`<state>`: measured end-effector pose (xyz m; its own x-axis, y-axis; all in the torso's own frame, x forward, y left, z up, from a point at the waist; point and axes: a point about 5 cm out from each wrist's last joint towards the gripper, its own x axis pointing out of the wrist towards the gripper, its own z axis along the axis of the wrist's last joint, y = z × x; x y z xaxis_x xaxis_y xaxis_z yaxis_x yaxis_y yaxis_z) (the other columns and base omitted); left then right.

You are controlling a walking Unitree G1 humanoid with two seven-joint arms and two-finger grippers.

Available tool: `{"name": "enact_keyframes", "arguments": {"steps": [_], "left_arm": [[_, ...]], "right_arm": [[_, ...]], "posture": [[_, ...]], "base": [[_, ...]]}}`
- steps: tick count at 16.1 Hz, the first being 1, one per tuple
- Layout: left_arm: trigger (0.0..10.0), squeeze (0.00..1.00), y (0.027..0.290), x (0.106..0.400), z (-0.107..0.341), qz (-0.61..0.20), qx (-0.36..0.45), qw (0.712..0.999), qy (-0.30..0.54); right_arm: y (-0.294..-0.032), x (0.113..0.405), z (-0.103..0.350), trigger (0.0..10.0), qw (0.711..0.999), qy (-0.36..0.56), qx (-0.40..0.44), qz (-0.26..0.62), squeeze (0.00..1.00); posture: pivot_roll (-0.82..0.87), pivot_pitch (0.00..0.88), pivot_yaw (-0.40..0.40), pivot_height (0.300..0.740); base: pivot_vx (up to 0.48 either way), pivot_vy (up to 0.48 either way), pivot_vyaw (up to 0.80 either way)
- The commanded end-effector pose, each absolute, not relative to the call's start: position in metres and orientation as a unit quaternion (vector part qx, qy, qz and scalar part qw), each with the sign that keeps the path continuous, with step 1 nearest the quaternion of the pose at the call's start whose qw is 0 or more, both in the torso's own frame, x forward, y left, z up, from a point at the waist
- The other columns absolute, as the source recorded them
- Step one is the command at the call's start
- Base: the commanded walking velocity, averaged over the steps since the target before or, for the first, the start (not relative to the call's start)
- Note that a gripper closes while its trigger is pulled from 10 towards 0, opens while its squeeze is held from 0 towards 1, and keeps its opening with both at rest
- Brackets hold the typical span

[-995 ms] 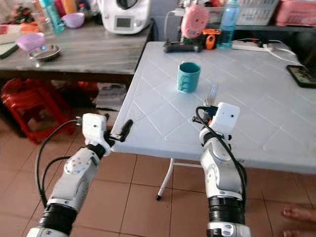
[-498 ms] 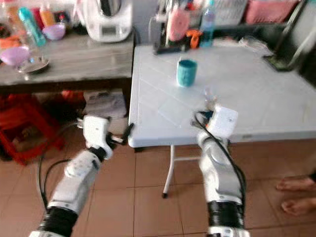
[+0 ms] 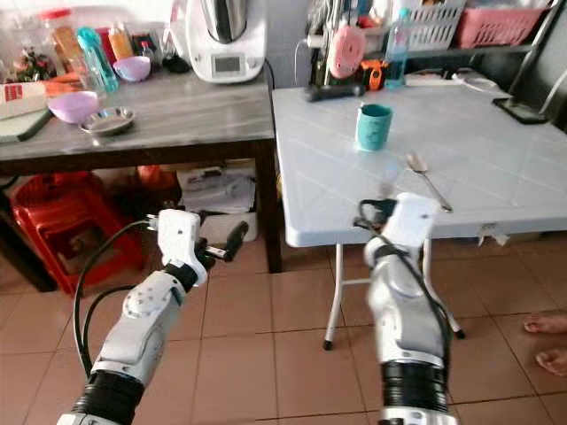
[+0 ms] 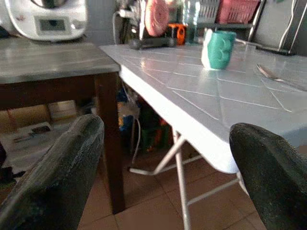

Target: Setting the table

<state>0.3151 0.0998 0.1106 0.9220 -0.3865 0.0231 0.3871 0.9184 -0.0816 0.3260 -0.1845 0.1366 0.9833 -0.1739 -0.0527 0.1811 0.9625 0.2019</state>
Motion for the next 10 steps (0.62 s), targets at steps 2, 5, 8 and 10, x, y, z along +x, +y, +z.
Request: {"name": "enact_keyframes", "arguments": {"steps": [2, 5, 8, 10], "left_arm": [[10.0, 0.00, 0.1112, 0.3169, 0.1114, -0.183, -0.030, 0.983, -0.004], [10.0, 0.00, 0.1106, 0.3168, 0.1113, -0.183, -0.030, 0.983, -0.004], [10.0, 0.00, 0.1087, 0.3184, 0.1122, -0.182, -0.031, 0.983, -0.005], [10.0, 0.00, 0.1065, 0.3192, 0.1137, -0.182, -0.034, 0.983, -0.007]], "right_arm": [[-0.1725, 0.3291, 0.1446, 10.0, 0.991, 0.002, 0.112, -0.074, 0.00], [-0.1742, 0.3294, 0.1442, 10.0, 0.991, 0.003, 0.113, -0.077, 0.00], [-0.1751, 0.3285, 0.1436, 10.0, 0.990, 0.003, 0.113, -0.079, 0.00], [-0.1750, 0.3284, 0.1437, 10.0, 0.990, 0.002, 0.113, -0.080, 0.00]], "posture": [[-0.03, 0.003, 0.043, 0.740], [-0.03, 0.003, 0.043, 0.740], [-0.03, 0.003, 0.043, 0.740], [-0.03, 0.004, 0.046, 0.740]], "base": [[0.000, 0.358, 0.00], [0.000, 0.358, 0.00], [0.000, 0.355, 0.00], [0.000, 0.356, 0.22]]}}
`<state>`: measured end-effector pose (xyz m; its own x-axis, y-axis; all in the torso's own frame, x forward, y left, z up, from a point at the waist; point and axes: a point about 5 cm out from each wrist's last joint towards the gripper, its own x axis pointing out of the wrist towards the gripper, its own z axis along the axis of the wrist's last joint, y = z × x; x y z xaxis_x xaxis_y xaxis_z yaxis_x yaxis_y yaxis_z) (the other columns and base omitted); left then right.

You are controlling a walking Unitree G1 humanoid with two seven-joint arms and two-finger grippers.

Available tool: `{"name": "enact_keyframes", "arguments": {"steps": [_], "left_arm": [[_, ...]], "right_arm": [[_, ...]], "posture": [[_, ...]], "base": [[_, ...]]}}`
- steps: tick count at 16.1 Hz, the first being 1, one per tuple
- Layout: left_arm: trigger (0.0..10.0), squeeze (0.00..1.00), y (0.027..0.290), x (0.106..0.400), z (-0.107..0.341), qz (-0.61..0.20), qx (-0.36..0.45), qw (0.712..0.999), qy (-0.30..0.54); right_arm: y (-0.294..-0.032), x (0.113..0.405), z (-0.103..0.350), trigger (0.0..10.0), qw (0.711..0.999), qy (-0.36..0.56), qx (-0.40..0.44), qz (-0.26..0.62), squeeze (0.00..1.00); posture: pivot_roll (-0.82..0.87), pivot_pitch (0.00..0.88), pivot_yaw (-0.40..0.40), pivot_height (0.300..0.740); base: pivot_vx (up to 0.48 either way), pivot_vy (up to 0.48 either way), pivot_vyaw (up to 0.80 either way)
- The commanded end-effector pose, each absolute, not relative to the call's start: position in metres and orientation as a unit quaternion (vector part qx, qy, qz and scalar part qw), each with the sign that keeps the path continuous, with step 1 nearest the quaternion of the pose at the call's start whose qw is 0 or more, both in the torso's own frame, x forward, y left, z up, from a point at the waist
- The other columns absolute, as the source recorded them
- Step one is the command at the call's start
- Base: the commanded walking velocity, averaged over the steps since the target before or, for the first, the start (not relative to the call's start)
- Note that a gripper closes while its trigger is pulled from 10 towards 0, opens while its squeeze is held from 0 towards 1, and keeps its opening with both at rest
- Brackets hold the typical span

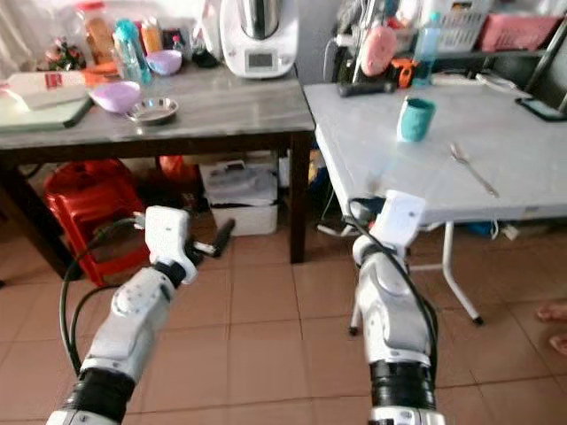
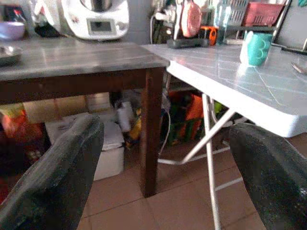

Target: Setting the table

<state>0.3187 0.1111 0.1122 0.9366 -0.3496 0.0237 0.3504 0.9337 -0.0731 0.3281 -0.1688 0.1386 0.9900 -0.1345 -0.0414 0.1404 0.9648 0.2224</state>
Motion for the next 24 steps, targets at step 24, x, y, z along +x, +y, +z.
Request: {"name": "enact_keyframes", "arguments": {"steps": [24], "left_arm": [[10.0, 0.00, 0.1014, 0.3131, 0.1214, -0.241, -0.076, 0.967, -0.028]], "right_arm": [[-0.1737, 0.3287, 0.1466, 10.0, 0.991, -0.011, 0.114, -0.070, 0.00]], "posture": [[-0.03, 0.000, 0.045, 0.740]], "base": [[0.186, 0.115, 0.07]]}}
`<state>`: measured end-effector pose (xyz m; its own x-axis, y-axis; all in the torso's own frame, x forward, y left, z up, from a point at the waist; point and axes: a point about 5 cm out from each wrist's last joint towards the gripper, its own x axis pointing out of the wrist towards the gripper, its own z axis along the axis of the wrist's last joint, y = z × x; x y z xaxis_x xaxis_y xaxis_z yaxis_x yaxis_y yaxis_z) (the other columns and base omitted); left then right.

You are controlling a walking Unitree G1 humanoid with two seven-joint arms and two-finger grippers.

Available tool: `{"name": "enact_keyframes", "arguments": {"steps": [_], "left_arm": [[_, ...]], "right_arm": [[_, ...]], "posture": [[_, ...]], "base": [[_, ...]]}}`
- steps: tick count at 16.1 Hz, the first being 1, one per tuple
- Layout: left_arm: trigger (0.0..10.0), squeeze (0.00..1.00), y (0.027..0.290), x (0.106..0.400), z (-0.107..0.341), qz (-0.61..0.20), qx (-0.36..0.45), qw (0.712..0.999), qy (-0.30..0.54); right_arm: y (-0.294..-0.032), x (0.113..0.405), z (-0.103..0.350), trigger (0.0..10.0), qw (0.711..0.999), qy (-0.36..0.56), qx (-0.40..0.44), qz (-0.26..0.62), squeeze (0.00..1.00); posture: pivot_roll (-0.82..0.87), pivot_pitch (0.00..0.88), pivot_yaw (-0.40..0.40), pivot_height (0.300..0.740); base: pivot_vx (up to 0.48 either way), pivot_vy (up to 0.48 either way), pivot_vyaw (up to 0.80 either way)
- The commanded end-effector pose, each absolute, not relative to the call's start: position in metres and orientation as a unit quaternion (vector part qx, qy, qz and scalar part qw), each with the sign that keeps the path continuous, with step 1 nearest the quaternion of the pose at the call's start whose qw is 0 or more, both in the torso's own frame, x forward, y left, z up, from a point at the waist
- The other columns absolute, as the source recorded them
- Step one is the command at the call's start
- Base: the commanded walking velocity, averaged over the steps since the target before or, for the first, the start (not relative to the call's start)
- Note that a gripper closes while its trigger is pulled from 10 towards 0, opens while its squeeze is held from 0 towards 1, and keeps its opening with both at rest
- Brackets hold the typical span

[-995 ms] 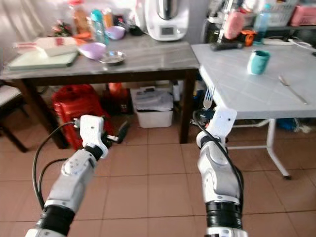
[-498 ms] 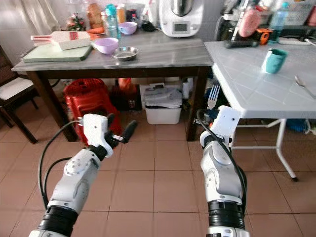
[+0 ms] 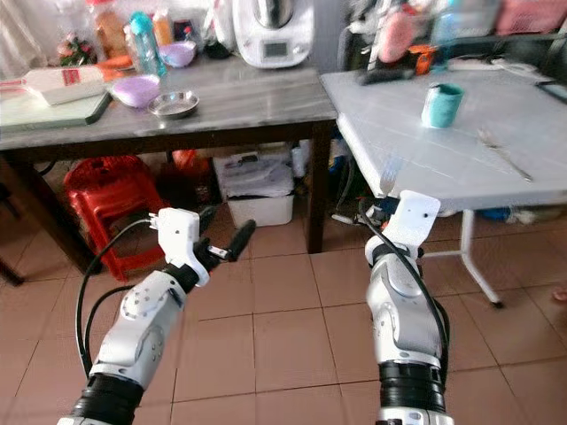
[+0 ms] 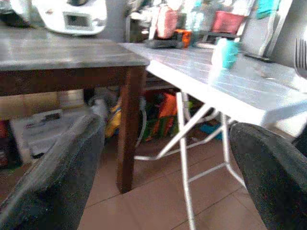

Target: Setting the table

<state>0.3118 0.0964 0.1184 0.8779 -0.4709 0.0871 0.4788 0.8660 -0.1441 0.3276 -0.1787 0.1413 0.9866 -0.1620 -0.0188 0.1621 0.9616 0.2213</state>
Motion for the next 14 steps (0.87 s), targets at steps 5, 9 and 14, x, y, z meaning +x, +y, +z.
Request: {"name": "enact_keyframes", "arguments": {"steps": [5, 9, 14], "left_arm": [[10.0, 0.00, 0.1018, 0.3134, 0.1212, -0.241, -0.075, 0.967, -0.027], [10.0, 0.00, 0.1010, 0.3129, 0.1210, -0.242, -0.075, 0.967, -0.026], [10.0, 0.00, 0.0997, 0.3123, 0.1206, -0.243, -0.075, 0.967, -0.024]], "right_arm": [[-0.1731, 0.3292, 0.1470, 10.0, 0.991, -0.012, 0.115, -0.068, 0.00], [-0.1727, 0.3282, 0.1462, 10.0, 0.991, -0.012, 0.116, -0.068, 0.00], [-0.1733, 0.3273, 0.1456, 10.0, 0.991, -0.011, 0.116, -0.069, 0.00]], "posture": [[-0.03, 0.000, 0.046, 0.740], [-0.03, 0.000, 0.048, 0.740], [-0.03, 0.001, 0.048, 0.740]], "base": [[0.467, 0.000, 0.66], [0.464, 0.000, 0.65], [0.463, 0.000, 0.55]]}}
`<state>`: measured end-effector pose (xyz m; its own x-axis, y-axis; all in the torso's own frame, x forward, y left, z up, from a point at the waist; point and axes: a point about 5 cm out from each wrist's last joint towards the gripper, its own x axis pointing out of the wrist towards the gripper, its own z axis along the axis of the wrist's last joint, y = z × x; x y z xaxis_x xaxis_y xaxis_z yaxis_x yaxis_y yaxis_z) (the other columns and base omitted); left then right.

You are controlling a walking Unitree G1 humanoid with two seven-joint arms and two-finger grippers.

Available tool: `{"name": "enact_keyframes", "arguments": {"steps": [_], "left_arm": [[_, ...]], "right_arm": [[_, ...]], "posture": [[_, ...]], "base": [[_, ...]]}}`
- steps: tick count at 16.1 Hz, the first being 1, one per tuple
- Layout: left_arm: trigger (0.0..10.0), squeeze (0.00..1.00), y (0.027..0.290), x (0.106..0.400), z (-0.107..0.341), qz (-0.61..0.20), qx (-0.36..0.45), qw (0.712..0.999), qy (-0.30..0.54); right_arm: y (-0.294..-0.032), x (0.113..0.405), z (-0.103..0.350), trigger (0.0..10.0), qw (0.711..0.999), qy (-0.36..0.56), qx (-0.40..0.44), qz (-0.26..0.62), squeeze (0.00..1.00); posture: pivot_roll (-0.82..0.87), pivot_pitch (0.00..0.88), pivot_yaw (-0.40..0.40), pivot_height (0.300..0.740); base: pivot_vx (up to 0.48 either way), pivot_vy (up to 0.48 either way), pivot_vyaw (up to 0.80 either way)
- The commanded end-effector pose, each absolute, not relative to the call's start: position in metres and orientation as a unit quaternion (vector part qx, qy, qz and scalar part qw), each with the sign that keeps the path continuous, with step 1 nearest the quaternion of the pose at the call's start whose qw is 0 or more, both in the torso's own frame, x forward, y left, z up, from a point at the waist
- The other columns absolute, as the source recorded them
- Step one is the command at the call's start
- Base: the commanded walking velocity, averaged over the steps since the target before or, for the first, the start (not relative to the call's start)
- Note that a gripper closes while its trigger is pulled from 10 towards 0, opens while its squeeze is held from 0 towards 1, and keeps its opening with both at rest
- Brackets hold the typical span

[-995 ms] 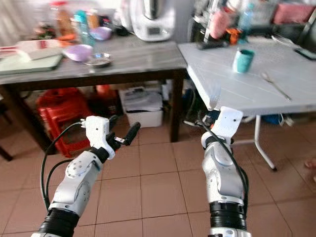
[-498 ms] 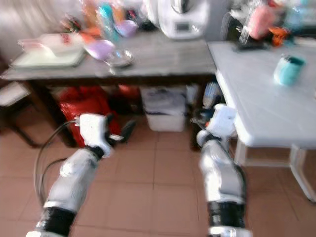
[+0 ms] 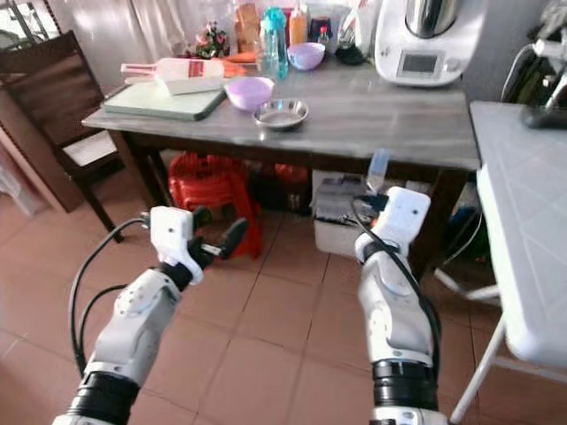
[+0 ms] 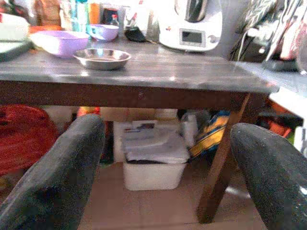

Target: Setting the table

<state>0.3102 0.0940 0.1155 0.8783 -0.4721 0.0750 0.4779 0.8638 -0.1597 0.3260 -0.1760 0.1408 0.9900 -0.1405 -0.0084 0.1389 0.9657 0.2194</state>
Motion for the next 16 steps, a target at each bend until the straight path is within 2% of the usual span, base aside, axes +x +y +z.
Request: {"name": "enact_keyframes", "arguments": {"steps": [1, 8, 13, 16], "left_arm": [[10.0, 0.00, 0.0994, 0.3123, 0.1206, -0.244, -0.075, 0.967, -0.024], [10.0, 0.00, 0.0961, 0.3108, 0.1194, -0.250, -0.079, 0.965, -0.021], [10.0, 0.00, 0.0951, 0.3101, 0.1187, -0.252, -0.080, 0.964, -0.019], [10.0, 0.00, 0.0946, 0.3097, 0.1184, -0.252, -0.081, 0.964, -0.019]], "right_arm": [[-0.1734, 0.3274, 0.1455, 10.0, 0.991, -0.011, 0.115, -0.070, 0.00], [-0.1751, 0.3273, 0.1431, 10.0, 0.989, -0.003, 0.125, -0.077, 0.00], [-0.1747, 0.3285, 0.1437, 10.0, 0.989, -0.002, 0.124, -0.077, 0.00], [-0.1748, 0.3285, 0.1436, 10.0, 0.989, -0.001, 0.124, -0.078, 0.00]], "posture": [[-0.03, 0.001, 0.048, 0.740], [-0.04, 0.000, 0.047, 0.740], [-0.04, 0.001, 0.045, 0.740], [-0.04, 0.001, 0.045, 0.740]], "base": [[0.461, 0.000, 0.46], [0.456, 0.000, 0.00], [0.456, 0.000, -0.59], [0.458, 0.000, 0.00]]}}
